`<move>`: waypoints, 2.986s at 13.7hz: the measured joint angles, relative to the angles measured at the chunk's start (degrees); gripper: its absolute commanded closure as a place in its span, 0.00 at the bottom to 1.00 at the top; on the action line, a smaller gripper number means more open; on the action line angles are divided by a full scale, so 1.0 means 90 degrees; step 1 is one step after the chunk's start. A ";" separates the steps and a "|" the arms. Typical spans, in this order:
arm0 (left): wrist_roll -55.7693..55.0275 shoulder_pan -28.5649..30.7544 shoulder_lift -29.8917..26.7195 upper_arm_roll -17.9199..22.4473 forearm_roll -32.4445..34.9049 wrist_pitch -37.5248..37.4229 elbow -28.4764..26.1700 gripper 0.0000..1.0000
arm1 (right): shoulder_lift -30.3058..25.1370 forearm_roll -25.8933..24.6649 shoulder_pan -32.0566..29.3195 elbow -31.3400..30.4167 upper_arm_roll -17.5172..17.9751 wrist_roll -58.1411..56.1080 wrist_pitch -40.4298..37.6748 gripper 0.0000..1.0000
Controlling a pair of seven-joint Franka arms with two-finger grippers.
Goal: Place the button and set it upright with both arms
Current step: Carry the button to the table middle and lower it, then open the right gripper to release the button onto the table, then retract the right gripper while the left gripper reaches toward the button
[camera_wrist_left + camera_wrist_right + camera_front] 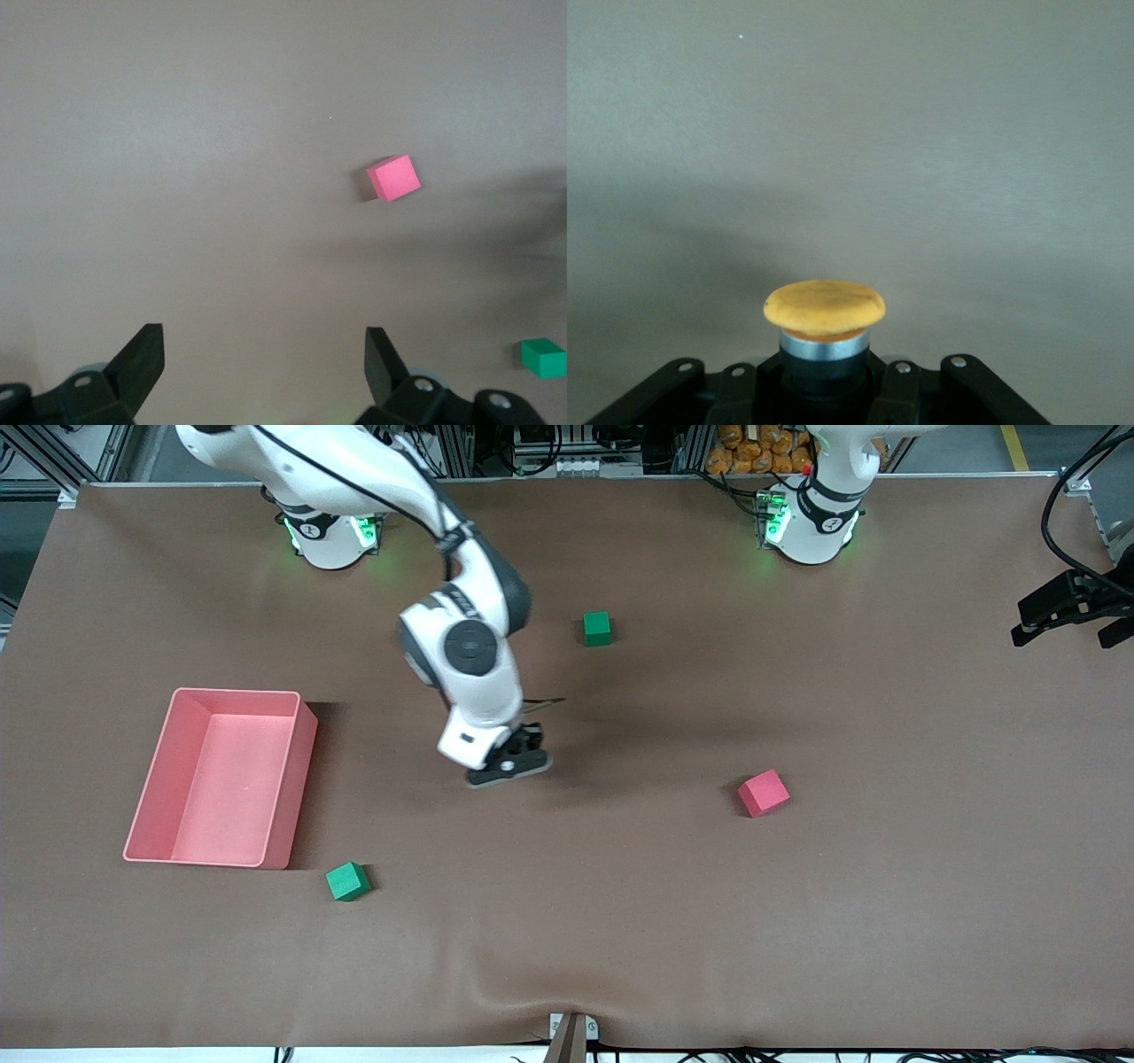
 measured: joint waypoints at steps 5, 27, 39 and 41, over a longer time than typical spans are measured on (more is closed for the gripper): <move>0.0002 0.0027 0.0002 0.0005 0.0000 -0.0006 -0.0003 0.00 | 0.0929 -0.0260 0.0413 0.0693 -0.0024 0.1770 0.0910 0.75; 0.0007 -0.0005 0.0272 -0.0061 -0.0102 -0.0246 -0.0039 0.00 | -0.0486 -0.0272 -0.0756 0.1096 -0.0420 -0.1319 -0.1490 0.00; -0.0024 -0.0399 0.1432 -0.0758 -0.0592 -0.0774 -0.0046 0.00 | -0.3500 -0.0015 -0.3208 -0.1149 -0.0445 -0.4022 -0.3725 0.00; -0.0178 -0.0627 0.1788 -0.0763 -0.0625 -0.0717 0.0050 0.00 | -0.3730 0.0174 -0.3839 -0.1185 -0.0452 -0.4091 -0.4068 0.00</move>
